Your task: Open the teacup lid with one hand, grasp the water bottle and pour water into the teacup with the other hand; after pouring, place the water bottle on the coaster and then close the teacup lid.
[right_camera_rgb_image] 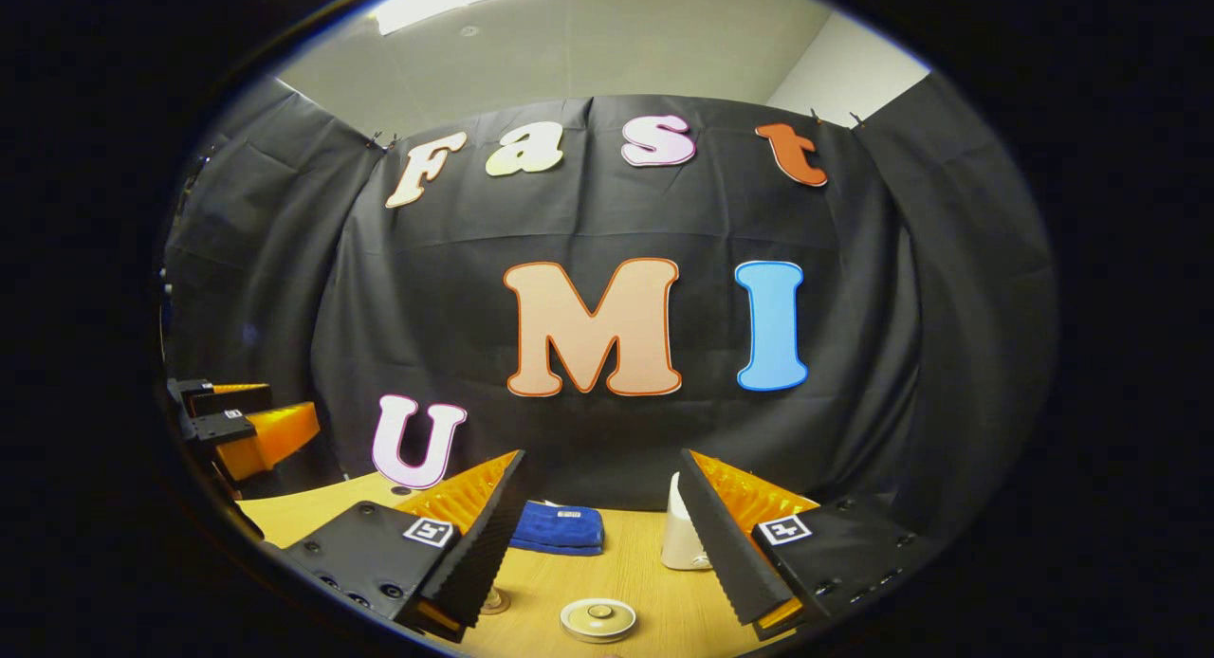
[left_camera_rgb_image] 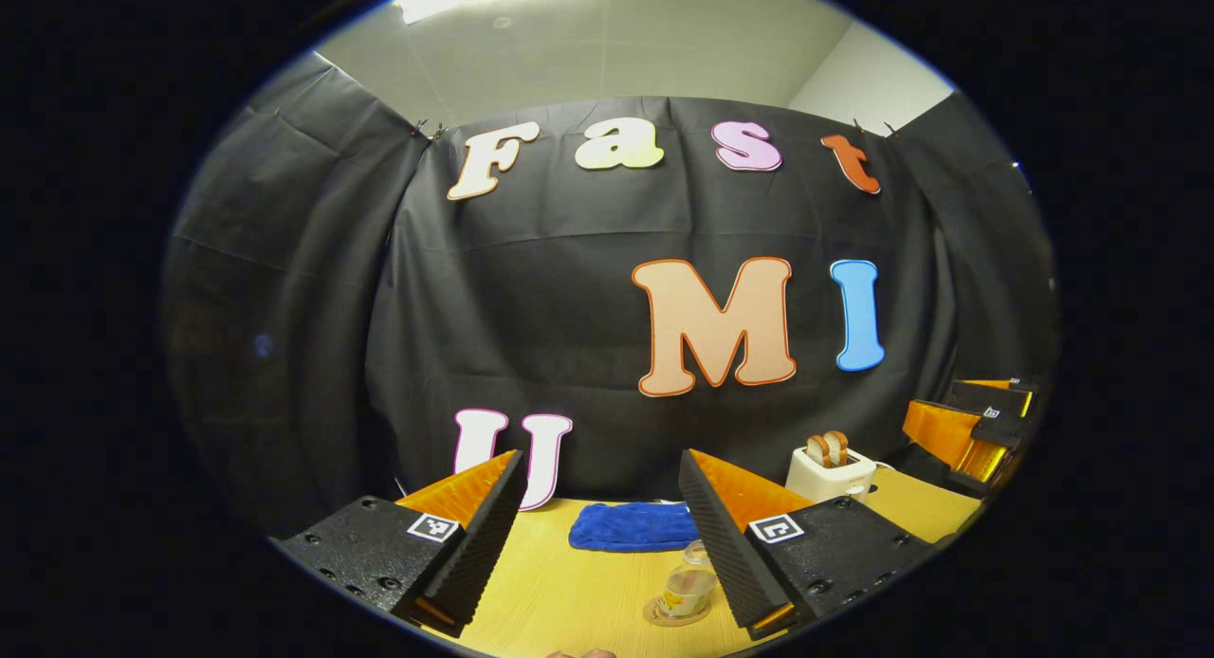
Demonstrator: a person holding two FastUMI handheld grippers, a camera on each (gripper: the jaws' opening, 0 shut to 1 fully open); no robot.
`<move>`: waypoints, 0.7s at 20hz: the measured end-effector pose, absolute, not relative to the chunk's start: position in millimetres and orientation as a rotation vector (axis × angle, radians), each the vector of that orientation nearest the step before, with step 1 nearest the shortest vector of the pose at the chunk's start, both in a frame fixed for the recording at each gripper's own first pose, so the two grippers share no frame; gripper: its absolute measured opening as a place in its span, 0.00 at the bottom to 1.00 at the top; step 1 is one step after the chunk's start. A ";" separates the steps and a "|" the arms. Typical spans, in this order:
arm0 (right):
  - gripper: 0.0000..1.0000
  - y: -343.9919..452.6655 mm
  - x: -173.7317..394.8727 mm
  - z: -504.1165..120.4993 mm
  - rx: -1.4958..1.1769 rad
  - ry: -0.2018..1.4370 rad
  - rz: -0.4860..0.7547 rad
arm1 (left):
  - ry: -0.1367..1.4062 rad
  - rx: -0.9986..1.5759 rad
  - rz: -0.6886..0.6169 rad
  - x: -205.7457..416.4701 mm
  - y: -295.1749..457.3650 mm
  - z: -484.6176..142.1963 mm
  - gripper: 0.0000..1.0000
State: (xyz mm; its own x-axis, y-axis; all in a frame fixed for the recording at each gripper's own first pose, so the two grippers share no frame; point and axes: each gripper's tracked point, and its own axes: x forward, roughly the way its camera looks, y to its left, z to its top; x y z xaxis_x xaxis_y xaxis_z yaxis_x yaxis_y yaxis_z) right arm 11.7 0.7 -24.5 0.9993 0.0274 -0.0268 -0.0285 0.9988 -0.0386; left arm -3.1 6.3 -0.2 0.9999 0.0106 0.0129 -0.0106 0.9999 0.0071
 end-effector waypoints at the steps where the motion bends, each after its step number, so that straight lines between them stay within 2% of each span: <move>1: 0.99 -0.6 14.9 -31.3 -0.045 0.039 0.030 | -0.017 0.009 0.010 -2.8 6.8 0.8 0.94; 5: 0.99 -7.9 22.6 -62.5 -0.063 0.105 0.011 | -0.018 0.011 0.021 -6.1 12.9 0.4 0.94; 14: 0.99 0.4 39.3 -151.8 -0.093 0.273 0.070 | -0.012 0.033 0.059 -11.2 29.9 0.4 0.92</move>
State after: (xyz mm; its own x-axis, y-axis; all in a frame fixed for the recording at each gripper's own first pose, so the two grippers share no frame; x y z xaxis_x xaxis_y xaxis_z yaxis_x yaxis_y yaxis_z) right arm 39.3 0.4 -151.8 0.9605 0.0559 -0.2725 -0.0812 0.9933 -0.0825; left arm -11.2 29.9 0.4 0.9982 0.0584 0.0130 -0.0588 0.9978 0.0321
